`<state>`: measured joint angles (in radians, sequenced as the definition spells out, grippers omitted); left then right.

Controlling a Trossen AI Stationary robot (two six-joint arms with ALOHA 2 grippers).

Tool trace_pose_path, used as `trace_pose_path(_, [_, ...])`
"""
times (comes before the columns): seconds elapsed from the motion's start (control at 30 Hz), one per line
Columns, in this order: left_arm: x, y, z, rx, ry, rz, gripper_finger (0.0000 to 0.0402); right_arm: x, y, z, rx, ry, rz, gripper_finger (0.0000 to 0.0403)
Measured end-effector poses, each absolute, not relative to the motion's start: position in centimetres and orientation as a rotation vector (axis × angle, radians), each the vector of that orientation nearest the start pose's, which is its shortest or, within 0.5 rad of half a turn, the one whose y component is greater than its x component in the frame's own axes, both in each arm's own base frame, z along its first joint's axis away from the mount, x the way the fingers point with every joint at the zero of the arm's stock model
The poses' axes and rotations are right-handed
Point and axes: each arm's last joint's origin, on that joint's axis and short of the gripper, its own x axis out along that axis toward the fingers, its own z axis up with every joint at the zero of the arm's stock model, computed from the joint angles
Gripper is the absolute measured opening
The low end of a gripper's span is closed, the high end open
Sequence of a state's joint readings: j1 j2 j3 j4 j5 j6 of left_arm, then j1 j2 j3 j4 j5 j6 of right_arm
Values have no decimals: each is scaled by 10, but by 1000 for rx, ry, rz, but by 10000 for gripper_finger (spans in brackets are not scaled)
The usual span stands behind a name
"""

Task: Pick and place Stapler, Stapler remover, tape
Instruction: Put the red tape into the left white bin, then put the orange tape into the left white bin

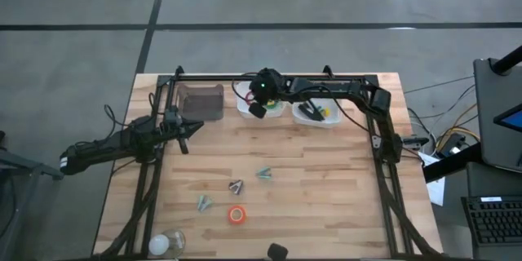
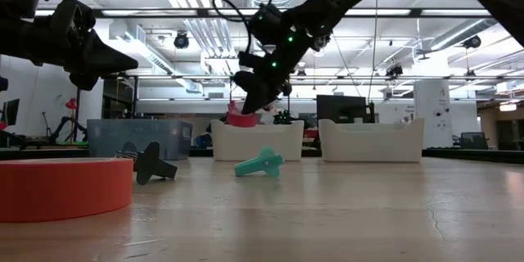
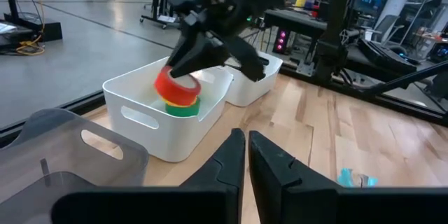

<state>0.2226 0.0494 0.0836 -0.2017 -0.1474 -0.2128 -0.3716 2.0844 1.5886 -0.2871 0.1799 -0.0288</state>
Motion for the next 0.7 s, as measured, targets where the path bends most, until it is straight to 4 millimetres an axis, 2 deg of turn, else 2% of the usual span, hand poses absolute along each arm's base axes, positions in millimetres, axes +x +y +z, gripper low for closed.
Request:
trace_pose_path(0.33, [91,25,169,-216,128,386,23,432,-189,177,103,897,-541,77])
trace_pose_path(0.7, [91,25,169,-216,128,386,23,431,-181,184,109,912,-516,153])
